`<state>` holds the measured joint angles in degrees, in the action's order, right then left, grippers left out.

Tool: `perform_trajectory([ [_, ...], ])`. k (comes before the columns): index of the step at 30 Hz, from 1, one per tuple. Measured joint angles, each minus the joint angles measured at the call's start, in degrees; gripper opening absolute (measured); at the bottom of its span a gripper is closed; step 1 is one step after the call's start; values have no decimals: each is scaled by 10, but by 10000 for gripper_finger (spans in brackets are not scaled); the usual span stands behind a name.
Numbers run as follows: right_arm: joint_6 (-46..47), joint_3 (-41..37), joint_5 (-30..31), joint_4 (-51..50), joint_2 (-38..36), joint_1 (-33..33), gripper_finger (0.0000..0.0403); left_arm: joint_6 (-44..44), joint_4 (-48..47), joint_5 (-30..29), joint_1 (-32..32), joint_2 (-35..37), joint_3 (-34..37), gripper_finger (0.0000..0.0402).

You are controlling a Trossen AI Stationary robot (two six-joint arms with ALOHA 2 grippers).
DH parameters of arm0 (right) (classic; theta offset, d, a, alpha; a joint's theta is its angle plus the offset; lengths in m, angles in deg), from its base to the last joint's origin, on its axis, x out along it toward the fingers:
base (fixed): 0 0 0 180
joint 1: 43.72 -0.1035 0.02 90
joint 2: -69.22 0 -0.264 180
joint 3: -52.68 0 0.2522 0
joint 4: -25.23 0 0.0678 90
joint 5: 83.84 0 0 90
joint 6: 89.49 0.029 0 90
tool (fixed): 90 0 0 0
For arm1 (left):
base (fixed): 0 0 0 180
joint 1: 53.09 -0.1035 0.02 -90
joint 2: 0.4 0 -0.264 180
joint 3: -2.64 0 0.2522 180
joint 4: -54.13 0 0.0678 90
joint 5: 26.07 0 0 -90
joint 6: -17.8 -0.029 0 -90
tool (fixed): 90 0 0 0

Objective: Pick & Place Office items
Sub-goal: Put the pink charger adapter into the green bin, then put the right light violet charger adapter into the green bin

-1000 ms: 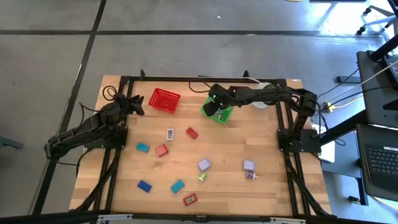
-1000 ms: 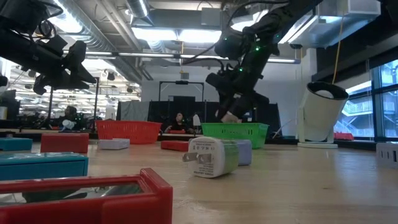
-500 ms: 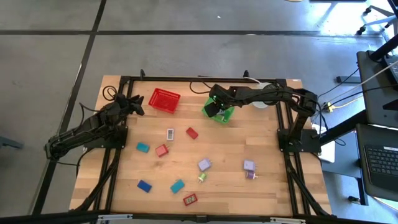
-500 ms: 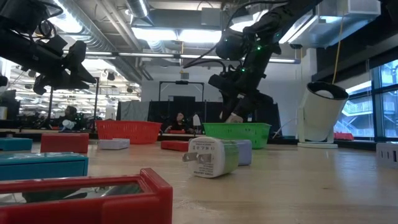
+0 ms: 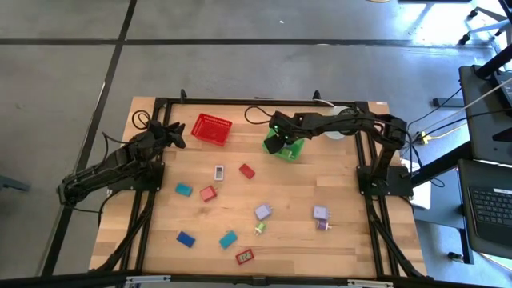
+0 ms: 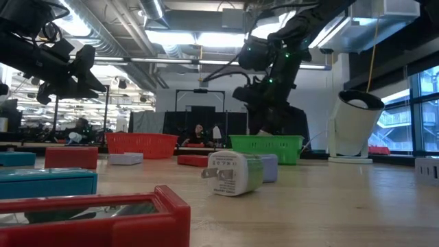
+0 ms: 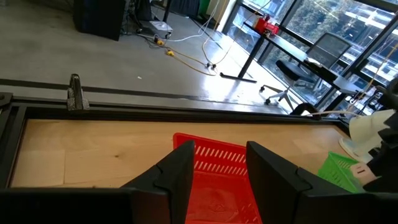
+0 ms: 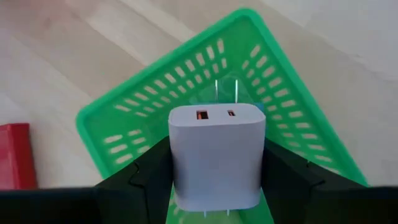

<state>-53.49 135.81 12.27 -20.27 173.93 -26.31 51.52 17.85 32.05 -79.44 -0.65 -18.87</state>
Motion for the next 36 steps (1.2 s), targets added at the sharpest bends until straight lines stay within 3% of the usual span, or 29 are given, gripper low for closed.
perform_trajectory([
  [16,-4,1,3,4,-1,0,200,0,0,0,0,0,0,141],
  [27,-4,2,3,7,-2,0,293,0,0,0,0,0,0,141],
  [36,-6,3,-43,-5,-63,5,303,0,0,0,0,0,0,141],
])
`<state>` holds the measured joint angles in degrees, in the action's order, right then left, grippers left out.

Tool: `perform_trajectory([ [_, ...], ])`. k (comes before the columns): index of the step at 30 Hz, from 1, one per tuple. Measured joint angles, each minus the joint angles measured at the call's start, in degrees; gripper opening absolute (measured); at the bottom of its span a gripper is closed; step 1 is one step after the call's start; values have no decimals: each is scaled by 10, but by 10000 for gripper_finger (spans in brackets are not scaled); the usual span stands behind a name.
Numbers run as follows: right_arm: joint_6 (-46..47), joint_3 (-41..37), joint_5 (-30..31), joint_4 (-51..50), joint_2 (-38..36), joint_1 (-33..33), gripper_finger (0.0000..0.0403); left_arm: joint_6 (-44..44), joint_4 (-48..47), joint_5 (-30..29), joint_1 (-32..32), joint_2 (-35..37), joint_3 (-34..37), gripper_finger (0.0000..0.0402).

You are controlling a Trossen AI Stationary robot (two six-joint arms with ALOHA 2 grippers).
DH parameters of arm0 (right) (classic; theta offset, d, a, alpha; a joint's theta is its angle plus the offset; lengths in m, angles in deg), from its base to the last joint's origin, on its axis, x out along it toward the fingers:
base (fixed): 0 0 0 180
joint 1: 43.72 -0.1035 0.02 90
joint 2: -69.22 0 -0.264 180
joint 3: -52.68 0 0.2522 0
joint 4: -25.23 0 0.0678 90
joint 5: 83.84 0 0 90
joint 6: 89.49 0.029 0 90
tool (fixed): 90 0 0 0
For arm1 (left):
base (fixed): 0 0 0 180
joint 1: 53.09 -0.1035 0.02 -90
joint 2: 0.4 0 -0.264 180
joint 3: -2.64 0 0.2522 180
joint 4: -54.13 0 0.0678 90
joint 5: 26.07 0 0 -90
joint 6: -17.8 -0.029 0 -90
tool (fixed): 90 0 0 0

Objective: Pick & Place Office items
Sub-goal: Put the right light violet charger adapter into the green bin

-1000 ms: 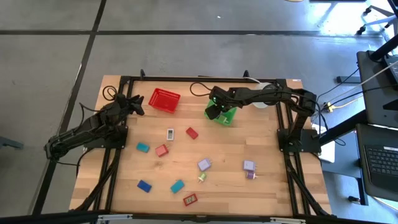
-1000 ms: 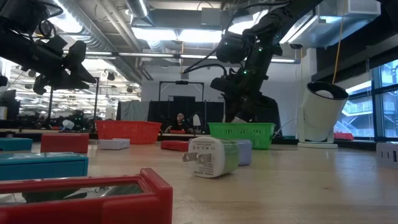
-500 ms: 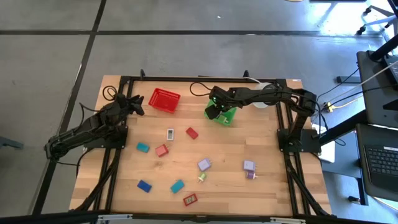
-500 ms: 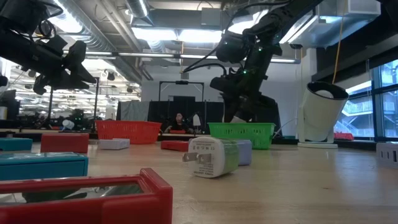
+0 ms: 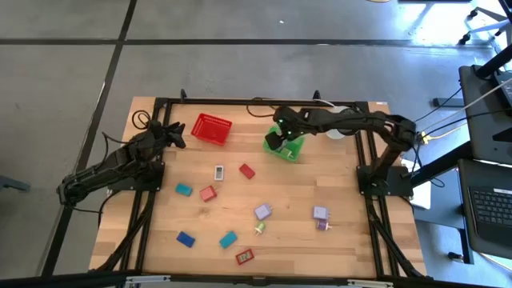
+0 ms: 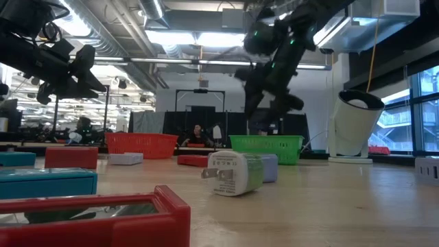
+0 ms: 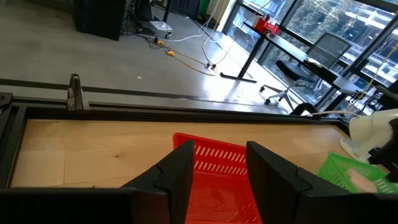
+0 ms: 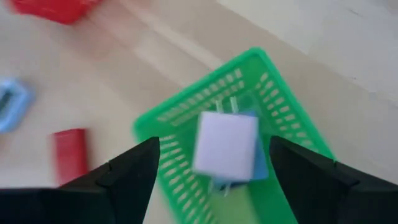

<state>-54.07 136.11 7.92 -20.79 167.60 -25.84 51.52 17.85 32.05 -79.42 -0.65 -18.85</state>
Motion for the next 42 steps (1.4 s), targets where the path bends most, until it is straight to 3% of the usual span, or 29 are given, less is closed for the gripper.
perform_trajectory([
  [7,-46,0,-90,-130,-76,-70,291,0,0,0,0,0,0,141],
  [14,-49,0,-88,-294,-87,-194,285,0,0,0,0,0,0,141],
  [23,-52,0,-94,-303,-65,-329,286,0,0,0,0,0,0,141],
  [31,-55,0,-101,-304,-37,-377,286,0,0,0,0,0,0,141],
  [42,-105,-4,-65,-308,31,-410,286,0,0,0,0,0,0,141],
])
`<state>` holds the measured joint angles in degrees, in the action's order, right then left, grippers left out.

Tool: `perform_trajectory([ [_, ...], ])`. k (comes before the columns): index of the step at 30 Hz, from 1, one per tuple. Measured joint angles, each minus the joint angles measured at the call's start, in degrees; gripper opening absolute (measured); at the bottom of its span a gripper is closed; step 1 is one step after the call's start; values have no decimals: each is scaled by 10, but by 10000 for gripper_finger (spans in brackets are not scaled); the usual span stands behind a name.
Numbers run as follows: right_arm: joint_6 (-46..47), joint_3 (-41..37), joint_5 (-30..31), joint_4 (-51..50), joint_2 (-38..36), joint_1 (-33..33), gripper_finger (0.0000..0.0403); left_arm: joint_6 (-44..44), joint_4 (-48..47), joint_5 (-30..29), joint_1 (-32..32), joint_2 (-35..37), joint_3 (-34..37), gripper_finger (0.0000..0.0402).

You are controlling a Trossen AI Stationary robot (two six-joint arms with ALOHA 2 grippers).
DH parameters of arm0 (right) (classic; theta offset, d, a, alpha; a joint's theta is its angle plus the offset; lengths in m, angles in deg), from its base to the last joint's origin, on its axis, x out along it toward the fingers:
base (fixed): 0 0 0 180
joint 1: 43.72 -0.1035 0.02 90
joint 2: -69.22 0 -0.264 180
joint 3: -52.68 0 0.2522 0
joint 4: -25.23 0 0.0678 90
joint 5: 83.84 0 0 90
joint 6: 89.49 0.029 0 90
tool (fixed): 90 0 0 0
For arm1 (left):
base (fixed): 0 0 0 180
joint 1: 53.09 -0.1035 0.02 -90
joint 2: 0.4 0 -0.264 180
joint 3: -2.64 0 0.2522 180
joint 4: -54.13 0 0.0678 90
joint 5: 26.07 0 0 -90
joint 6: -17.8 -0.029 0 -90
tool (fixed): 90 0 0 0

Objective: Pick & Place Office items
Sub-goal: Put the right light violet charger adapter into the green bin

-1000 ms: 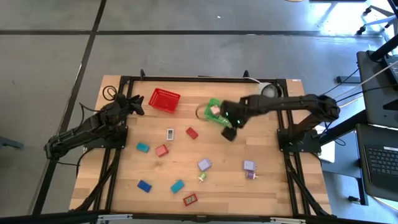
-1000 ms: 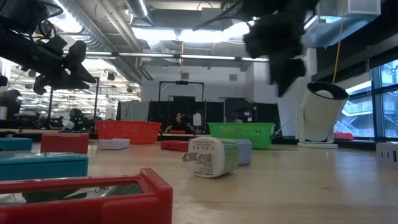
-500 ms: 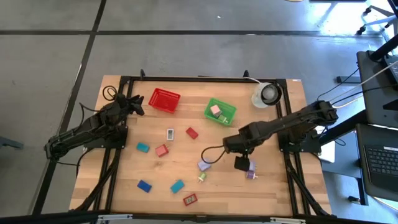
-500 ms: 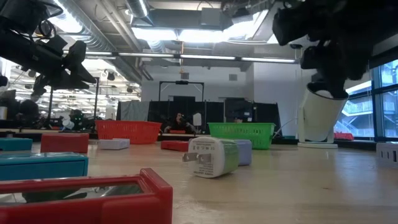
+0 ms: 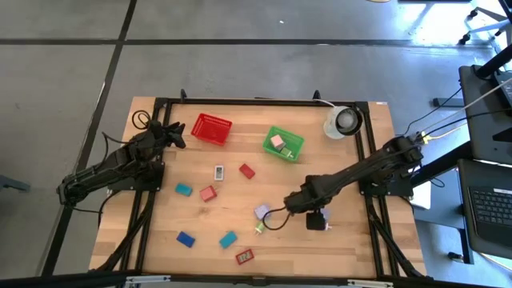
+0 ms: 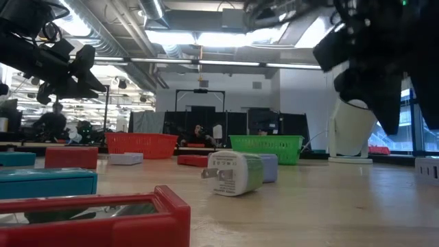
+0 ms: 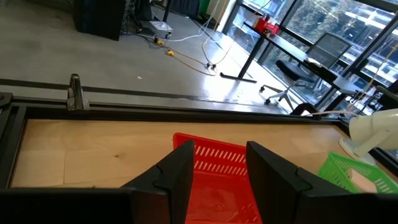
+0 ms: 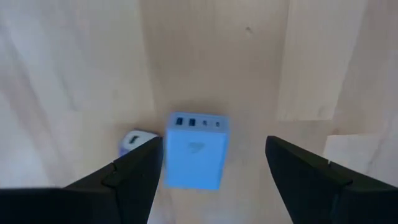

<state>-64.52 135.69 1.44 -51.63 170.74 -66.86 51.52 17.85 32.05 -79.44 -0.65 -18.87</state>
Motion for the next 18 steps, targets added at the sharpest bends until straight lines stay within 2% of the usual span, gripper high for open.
perform_trajectory([
  [7,13,-74,-42,38,5,0,286,0,0,0,0,0,0,141],
  [12,0,-94,-65,54,4,1,286,0,0,0,0,0,0,141],
  [18,1,-96,-34,94,8,1,286,0,0,0,0,0,0,141],
])
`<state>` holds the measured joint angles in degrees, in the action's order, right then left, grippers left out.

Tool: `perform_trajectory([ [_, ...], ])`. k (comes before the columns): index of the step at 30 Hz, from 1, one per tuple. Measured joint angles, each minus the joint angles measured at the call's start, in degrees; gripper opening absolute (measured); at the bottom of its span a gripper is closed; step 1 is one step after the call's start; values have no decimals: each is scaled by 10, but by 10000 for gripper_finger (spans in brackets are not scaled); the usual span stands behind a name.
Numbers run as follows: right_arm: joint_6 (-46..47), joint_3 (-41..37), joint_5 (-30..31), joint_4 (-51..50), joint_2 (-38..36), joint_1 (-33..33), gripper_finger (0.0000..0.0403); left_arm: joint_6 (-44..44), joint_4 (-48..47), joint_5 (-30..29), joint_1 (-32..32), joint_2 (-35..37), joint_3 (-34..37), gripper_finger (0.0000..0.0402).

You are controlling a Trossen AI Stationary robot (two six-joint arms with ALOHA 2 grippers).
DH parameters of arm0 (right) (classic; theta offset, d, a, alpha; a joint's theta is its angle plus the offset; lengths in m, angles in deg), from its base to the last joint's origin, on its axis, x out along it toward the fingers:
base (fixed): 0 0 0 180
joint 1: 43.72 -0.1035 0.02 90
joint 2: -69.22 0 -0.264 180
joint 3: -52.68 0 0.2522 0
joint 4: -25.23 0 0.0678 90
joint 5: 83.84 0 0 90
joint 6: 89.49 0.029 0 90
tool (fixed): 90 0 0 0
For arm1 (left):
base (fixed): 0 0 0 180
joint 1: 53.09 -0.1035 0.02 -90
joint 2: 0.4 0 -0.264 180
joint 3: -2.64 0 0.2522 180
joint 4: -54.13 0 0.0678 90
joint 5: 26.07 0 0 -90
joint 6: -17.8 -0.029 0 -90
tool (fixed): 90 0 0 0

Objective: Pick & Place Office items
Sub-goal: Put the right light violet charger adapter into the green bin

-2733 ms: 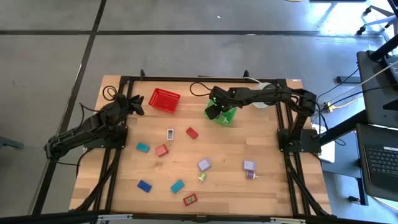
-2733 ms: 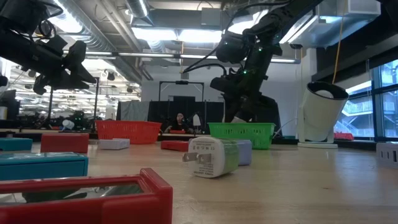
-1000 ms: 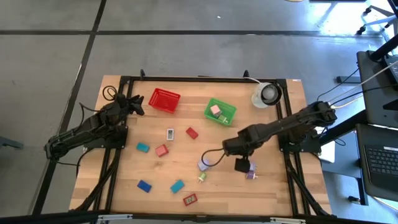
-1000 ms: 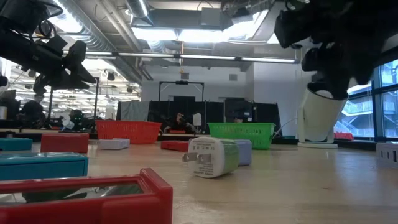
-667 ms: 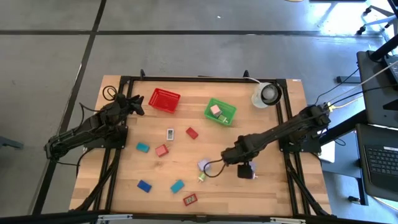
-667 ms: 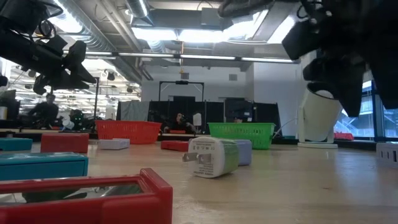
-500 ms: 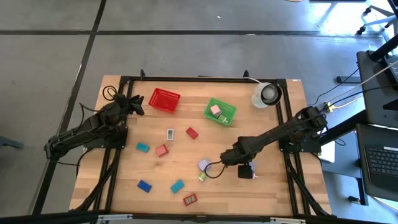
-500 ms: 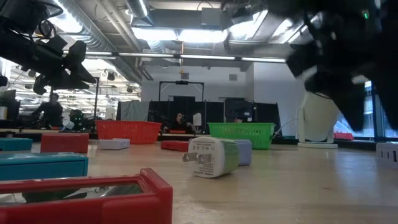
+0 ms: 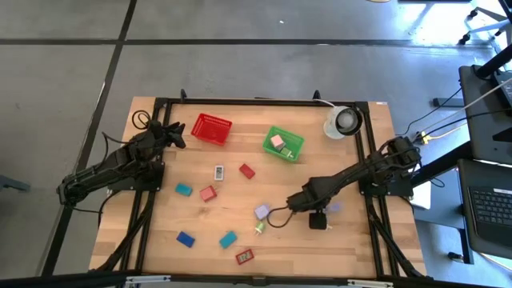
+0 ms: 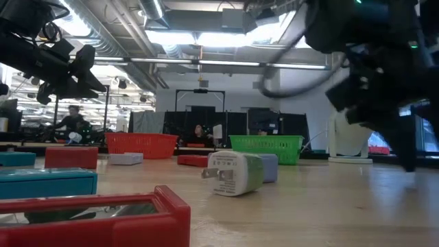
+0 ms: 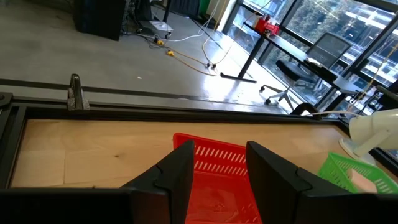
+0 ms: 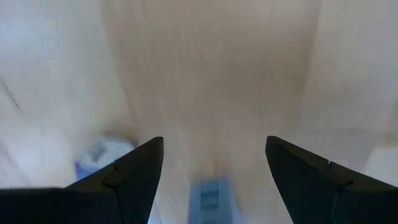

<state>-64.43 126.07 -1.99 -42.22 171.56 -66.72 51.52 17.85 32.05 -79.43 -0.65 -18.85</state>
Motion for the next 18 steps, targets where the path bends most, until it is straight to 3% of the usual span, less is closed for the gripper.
perform_trajectory([
  [8,2,23,16,-10,-21,3,286,0,0,0,0,-2,0,141],
  [18,73,28,28,-57,-77,-3,286,0,0,0,0,-2,0,141],
])
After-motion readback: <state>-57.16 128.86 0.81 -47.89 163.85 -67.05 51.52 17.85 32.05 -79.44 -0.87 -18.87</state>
